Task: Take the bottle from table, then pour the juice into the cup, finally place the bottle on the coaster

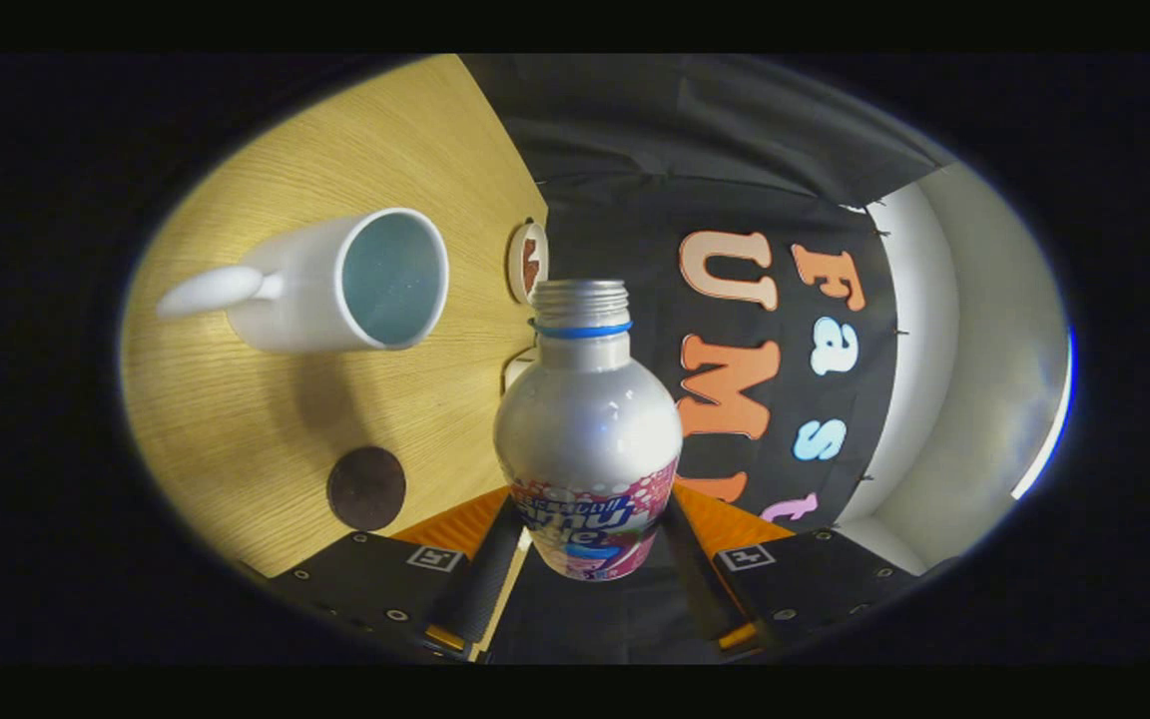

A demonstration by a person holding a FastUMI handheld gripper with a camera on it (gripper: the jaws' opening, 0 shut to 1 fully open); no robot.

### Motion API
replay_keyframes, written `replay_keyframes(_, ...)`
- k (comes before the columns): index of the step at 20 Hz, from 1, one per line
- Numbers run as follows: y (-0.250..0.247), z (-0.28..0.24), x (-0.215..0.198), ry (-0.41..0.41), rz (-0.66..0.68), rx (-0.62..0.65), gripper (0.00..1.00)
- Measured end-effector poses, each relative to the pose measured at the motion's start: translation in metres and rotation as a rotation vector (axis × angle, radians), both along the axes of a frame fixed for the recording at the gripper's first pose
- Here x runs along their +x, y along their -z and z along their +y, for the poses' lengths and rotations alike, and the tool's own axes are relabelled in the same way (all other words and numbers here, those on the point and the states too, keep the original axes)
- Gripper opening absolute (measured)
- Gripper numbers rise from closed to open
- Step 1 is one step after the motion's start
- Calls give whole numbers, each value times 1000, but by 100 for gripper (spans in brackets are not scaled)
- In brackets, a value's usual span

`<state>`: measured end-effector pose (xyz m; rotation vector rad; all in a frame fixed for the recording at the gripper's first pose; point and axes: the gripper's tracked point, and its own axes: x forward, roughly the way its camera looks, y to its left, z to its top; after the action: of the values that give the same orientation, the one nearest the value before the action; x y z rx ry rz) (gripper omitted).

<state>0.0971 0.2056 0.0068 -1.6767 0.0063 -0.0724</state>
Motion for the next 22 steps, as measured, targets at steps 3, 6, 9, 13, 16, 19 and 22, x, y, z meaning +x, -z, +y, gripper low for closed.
replay_keyframes(3,1,5,-1,-11,10,-27,77)
replay_keyframes(6,-2,6,0,-14,-2,-81,77)
replay_keyframes(9,0,6,2,-13,-3,-108,77)
replay_keyframes(13,0,7,6,-10,-10,-159,77)
replay_keyframes(16,5,6,11,-5,3,-169,77)
replay_keyframes(19,7,11,11,-13,10,-204,77)
replay_keyframes(22,8,12,11,-19,20,-211,77)
